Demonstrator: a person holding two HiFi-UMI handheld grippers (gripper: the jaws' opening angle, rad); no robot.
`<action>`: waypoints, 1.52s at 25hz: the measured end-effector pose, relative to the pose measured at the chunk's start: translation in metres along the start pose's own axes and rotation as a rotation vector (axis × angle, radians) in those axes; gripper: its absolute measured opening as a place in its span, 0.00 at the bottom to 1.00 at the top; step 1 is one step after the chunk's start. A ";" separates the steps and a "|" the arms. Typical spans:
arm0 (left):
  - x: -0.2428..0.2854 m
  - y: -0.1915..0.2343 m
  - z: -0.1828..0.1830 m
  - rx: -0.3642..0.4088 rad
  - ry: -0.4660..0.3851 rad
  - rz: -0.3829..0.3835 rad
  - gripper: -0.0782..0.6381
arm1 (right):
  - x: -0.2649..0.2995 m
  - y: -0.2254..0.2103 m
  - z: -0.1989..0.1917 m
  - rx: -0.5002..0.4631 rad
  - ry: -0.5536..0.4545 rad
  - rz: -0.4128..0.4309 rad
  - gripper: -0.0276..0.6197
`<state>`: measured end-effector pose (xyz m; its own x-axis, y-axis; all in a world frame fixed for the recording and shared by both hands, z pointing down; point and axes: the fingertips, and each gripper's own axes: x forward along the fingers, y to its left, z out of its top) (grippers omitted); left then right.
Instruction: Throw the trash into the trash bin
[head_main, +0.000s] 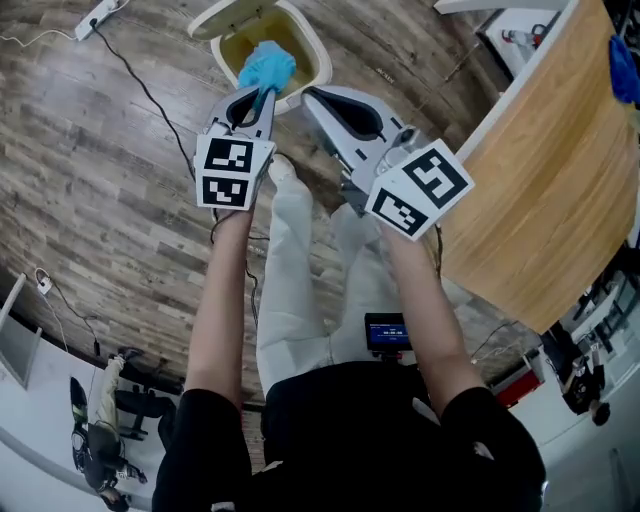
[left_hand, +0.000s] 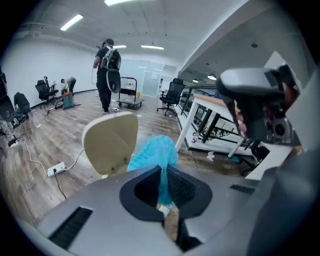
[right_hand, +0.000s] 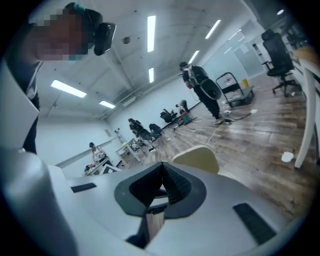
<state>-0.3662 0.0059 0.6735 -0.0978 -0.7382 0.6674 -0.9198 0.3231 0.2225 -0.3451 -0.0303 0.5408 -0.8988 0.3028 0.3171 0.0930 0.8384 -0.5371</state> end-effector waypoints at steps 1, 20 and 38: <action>0.015 0.005 -0.016 -0.004 0.019 -0.009 0.12 | 0.004 -0.014 -0.009 0.044 -0.004 -0.045 0.04; 0.091 0.038 -0.096 0.020 0.022 -0.093 0.38 | 0.048 -0.082 -0.106 0.106 0.021 -0.191 0.04; -0.144 -0.036 0.139 0.078 -0.343 -0.160 0.12 | -0.020 0.073 0.091 -0.245 -0.044 -0.001 0.04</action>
<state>-0.3713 0.0183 0.4703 -0.0603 -0.9350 0.3496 -0.9587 0.1518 0.2406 -0.3595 -0.0164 0.4245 -0.9162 0.2862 0.2804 0.1880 0.9251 -0.3298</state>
